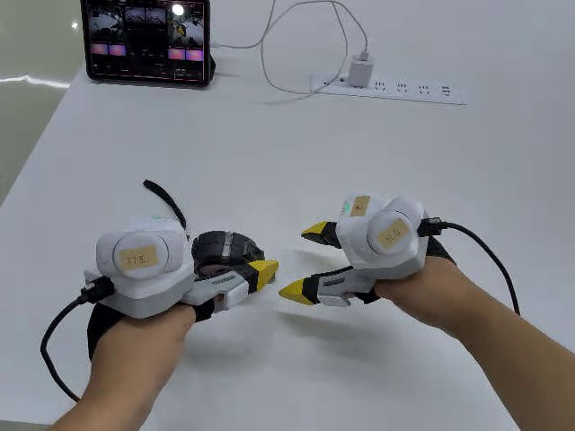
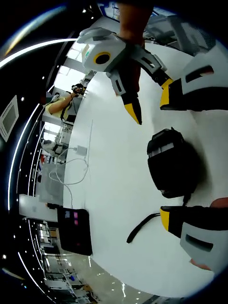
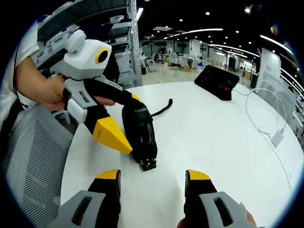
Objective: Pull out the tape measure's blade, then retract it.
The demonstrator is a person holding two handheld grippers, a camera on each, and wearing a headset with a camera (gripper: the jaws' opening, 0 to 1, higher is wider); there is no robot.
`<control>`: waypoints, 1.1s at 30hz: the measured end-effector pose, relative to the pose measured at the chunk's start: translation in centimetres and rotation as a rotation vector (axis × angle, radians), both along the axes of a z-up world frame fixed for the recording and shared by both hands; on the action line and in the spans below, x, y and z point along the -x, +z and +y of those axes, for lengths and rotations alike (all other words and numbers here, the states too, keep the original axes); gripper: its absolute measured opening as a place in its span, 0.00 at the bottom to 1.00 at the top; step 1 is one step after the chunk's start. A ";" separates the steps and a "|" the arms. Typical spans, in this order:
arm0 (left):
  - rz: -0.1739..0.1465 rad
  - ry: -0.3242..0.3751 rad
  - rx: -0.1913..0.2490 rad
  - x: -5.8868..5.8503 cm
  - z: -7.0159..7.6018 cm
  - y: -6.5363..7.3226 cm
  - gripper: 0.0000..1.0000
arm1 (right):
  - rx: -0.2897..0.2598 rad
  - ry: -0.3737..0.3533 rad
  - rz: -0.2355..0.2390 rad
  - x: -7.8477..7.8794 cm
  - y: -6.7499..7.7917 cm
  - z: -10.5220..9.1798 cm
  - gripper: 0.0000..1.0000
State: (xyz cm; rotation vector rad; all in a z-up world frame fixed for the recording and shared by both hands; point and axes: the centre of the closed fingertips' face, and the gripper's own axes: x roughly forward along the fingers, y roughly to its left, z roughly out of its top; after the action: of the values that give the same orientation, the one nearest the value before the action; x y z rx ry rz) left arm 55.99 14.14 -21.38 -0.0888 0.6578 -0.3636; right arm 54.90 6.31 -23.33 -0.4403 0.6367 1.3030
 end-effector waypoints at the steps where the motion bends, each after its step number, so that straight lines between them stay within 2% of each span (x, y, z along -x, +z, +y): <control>1: -0.002 -0.014 -0.008 0.1 0.0 0.1 0.81 | 0.002 -0.002 -0.004 0.0 0.1 -0.1 0.54; 11: -0.030 -0.094 -0.033 1.0 0.2 0.9 0.87 | 0.002 -0.031 -0.025 0.5 1.5 -1.7 0.63; 12: -0.030 -0.104 -0.048 1.2 0.3 0.9 0.87 | 0.001 -0.033 -0.027 0.6 1.7 -1.9 0.64; 17: -0.034 -0.136 -0.064 2.2 0.7 1.1 0.88 | 0.009 -0.058 -0.025 0.8 2.1 -3.0 0.70; 21: -0.040 -0.155 -0.058 2.9 0.9 1.4 0.90 | 0.007 -0.074 -0.029 0.9 2.4 -3.6 0.73; 28: -0.059 -0.197 -0.068 3.7 1.4 2.0 0.92 | -0.012 -0.102 -0.005 1.7 2.5 -4.8 0.78; 33: -0.067 -0.229 -0.078 4.1 1.6 2.1 0.93 | -0.047 -0.134 0.000 2.1 3.2 -5.5 0.79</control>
State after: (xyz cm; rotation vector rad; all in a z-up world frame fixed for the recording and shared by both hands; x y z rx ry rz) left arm 51.84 15.76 -19.31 0.0736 0.6167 -0.5582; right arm 52.80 0.80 -20.17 -0.3529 0.6240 1.1883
